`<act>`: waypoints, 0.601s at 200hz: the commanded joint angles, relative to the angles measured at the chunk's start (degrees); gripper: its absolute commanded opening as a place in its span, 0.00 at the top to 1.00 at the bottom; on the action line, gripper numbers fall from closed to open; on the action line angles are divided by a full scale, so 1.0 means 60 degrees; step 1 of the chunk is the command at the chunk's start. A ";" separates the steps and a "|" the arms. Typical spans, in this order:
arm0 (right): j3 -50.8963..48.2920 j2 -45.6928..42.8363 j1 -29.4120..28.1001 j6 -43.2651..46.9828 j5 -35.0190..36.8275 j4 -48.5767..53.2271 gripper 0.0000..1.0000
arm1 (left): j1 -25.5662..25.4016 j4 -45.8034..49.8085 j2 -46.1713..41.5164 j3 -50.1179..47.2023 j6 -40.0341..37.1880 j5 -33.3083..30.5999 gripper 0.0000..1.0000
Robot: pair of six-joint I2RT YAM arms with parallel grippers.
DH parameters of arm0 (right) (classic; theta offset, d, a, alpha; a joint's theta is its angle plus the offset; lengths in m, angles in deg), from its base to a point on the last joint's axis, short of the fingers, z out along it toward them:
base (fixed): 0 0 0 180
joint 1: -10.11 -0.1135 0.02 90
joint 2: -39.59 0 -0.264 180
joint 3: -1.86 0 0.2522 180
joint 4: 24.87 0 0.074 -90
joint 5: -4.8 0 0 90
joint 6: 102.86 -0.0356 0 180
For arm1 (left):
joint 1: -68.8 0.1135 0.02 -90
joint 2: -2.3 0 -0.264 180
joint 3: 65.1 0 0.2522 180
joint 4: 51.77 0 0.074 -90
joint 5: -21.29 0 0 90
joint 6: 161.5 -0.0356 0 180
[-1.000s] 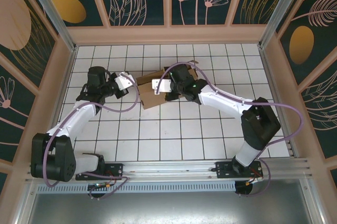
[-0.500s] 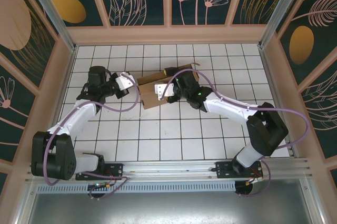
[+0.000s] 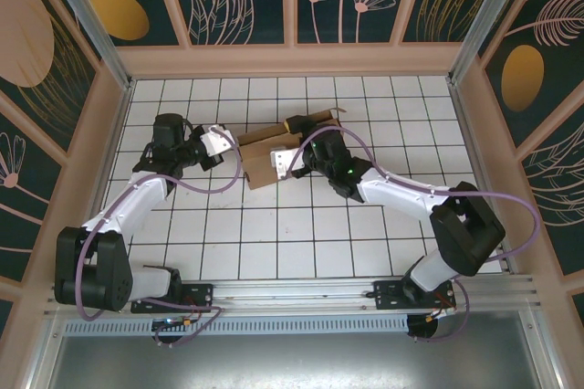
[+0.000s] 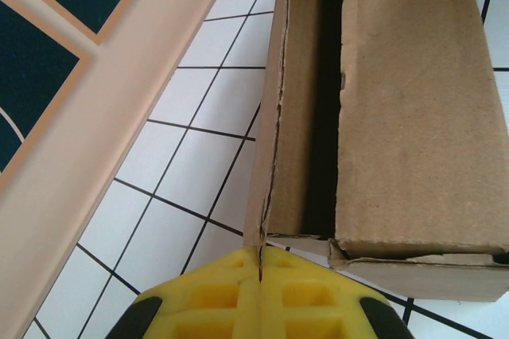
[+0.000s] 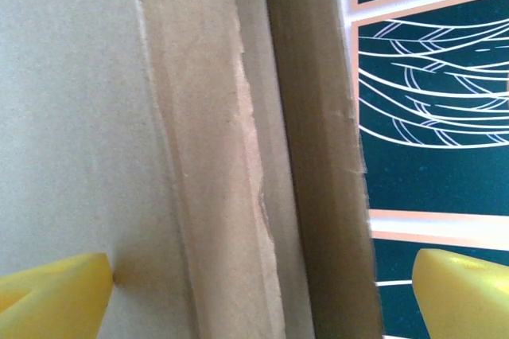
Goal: Fold the paper box
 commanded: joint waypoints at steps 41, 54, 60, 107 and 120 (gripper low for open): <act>0.2558 0.0835 0.0306 -0.0980 -0.1002 0.3299 0.03 | -0.0171 0.0639 -0.0317 -0.0066 -0.0917 0.0223 1.00; 0.3030 0.1149 0.0337 -0.1259 -0.1112 0.3886 0.03 | -0.0171 0.0652 -0.0477 -0.0153 -0.1099 0.0297 1.00; 0.3184 0.1266 0.0357 -0.1377 -0.1151 0.4039 0.03 | -0.0192 0.0680 -0.0562 -0.0200 -0.1200 0.0329 1.00; 0.3750 0.1746 0.0338 -0.1926 -0.1490 0.4629 0.04 | -0.0374 0.0494 -0.1119 -0.0644 -0.1285 0.0426 1.00; 0.3711 0.1754 0.0334 -0.2001 -0.1557 0.4674 0.04 | -0.0388 0.0386 -0.1166 -0.0726 -0.1192 0.0451 1.00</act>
